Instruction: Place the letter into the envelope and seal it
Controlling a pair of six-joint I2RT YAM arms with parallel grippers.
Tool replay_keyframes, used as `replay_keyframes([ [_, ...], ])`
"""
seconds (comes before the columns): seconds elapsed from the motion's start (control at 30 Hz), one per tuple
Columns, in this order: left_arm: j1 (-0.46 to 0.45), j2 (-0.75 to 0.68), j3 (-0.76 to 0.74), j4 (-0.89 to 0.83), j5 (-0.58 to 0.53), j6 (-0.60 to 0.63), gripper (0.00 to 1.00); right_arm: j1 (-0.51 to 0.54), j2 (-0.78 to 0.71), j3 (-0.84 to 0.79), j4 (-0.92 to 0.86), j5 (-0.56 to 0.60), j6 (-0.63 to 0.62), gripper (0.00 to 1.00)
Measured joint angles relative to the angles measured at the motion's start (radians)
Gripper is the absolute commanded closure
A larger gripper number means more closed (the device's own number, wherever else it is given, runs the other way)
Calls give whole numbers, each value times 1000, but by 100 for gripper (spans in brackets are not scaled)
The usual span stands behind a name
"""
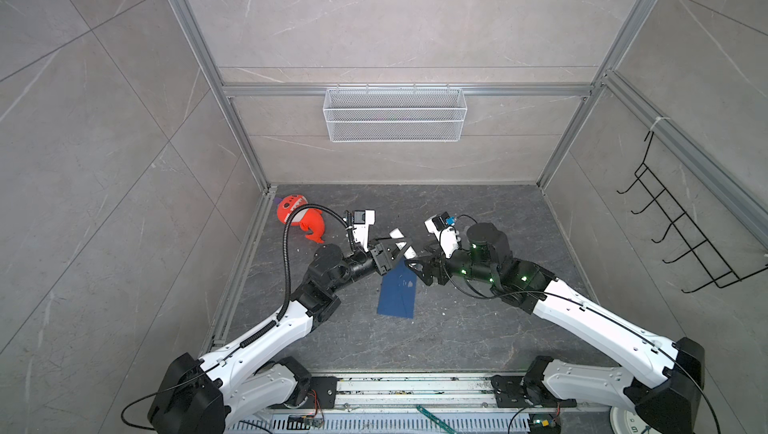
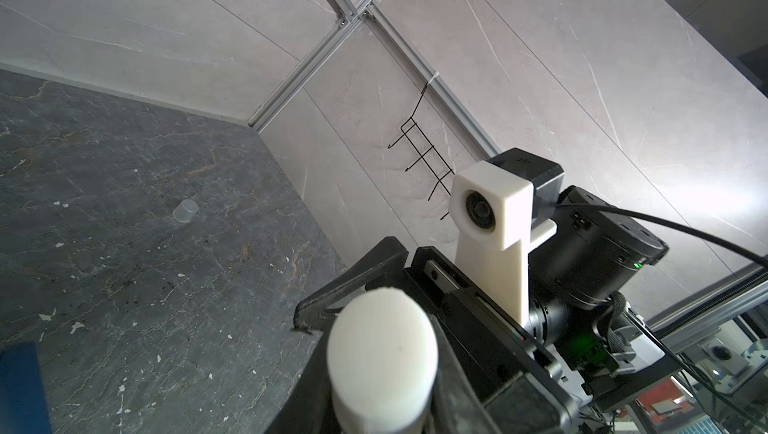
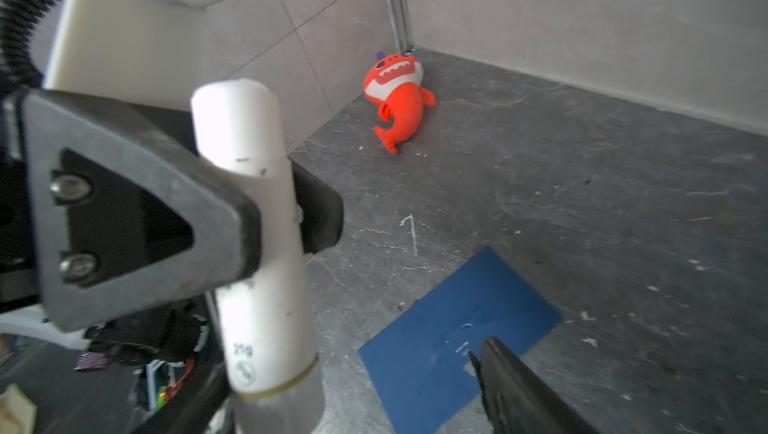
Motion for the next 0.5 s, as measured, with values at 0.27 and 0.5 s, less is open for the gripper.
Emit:
replay_keyframes([
  [0.27,0,1,0,1,34,0,100,-29,5,-33,88,-200,68,59],
  [0.5,2,3,0,0,44,-13,100,-32,16,-33,104,-252,70,82],
])
